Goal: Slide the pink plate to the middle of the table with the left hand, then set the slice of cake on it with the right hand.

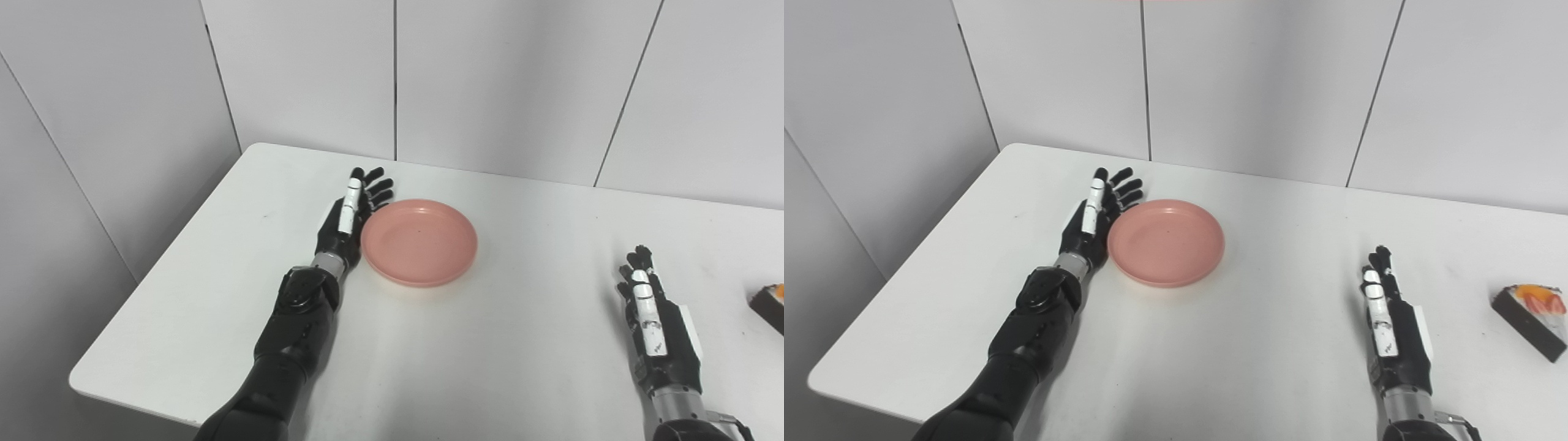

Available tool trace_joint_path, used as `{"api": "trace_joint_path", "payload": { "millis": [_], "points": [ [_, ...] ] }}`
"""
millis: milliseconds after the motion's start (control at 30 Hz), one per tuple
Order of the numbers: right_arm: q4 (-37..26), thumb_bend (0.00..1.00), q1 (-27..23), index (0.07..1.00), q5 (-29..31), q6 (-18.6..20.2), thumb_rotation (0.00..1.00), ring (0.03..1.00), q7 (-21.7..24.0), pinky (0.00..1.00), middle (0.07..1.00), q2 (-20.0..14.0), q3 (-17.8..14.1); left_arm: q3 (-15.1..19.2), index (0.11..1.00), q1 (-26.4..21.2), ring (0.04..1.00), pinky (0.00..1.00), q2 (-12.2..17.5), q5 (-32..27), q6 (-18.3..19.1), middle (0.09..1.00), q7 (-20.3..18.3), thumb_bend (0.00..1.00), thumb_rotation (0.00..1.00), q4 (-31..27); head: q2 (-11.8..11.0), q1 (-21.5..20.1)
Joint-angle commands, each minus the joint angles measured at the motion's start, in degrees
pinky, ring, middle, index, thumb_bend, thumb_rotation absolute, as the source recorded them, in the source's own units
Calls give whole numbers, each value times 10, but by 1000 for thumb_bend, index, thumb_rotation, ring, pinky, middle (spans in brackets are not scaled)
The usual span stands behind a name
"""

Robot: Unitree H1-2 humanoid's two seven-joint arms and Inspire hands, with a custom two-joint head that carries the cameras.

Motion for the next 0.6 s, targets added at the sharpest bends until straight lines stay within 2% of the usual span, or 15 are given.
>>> {"api": "trace_joint_path", "payload": {
  "millis": [0,100,200,267,400,567],
  "points": [
    [-8,579,-4,998,-5,-18,899,974,-7,999,983,6,2,-7,863,-3,878,882,-7,8,9,860,-2,731,1000,-18,0,0],
    [-12,565,-3,995,-10,-18,903,964,-12,986,978,10,4,-12,871,6,888,894,-16,7,17,870,-7,726,1000,-30,4,-18],
    [-11,598,-4,996,-12,-18,896,964,-16,986,980,15,5,-18,893,19,911,927,-22,10,32,891,-11,726,1000,-48,5,-29],
    [-8,602,-6,988,-18,-20,882,956,-26,975,973,23,5,-17,901,31,920,937,-29,1,44,902,-16,730,1000,-67,7,-52],
    [-3,567,-9,971,-24,-27,853,941,-37,957,957,34,8,-23,902,51,917,916,-38,-1,63,904,-22,726,1000,-106,9,-81],
    [-6,518,-11,954,-31,-26,804,927,-52,935,945,50,10,-30,922,71,938,943,-48,0,72,926,-20,712,1000,-142,15,-113]
  ]
}}
